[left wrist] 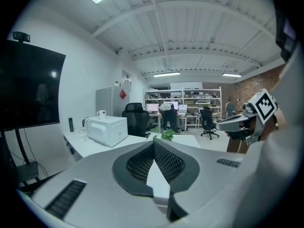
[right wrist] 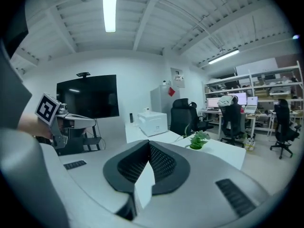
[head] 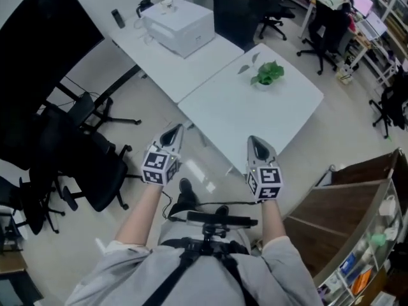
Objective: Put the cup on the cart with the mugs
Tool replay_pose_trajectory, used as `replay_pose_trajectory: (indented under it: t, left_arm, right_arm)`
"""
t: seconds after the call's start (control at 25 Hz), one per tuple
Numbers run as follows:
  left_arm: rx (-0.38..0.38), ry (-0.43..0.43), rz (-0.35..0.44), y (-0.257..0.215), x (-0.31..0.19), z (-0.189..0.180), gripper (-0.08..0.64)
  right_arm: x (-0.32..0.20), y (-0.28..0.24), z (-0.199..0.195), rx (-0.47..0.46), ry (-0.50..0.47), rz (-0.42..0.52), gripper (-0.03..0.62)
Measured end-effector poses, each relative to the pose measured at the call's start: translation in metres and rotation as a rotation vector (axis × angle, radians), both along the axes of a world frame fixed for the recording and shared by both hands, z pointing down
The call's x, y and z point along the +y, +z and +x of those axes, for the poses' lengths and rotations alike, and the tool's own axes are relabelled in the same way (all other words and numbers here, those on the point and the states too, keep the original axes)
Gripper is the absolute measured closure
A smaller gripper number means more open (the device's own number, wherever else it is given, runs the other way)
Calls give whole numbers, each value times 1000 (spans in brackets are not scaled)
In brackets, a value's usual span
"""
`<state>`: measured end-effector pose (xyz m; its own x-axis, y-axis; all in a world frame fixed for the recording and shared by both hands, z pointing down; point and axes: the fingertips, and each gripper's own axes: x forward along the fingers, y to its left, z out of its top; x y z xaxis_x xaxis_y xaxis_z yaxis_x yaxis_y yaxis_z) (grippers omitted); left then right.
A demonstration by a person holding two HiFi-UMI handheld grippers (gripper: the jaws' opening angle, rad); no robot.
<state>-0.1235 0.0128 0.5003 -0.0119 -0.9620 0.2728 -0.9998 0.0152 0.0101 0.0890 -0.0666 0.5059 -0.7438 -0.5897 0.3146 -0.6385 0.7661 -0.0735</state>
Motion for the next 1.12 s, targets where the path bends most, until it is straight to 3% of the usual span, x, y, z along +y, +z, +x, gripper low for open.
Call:
replay_pose_trajectory:
  t: [0.32,0.68,0.88,1.12]
  left_arm:
    - [31,-69,-12,10,2,-113,558]
    - [44,-77,6,6,-4,-235,558]
    - [51,-79,25,-4,-13,-284,558]
    - [68,-66,36,-10,-40,-317,558]
  right_arm:
    - [-18,1,-129,14,-100,10,583]
    - [-46,-5,-265,-4,-134,40,583]
    - [-59,-19,-319,-1,-137,60,583]
    - [-85,-22,-358,8,-141,58,583]
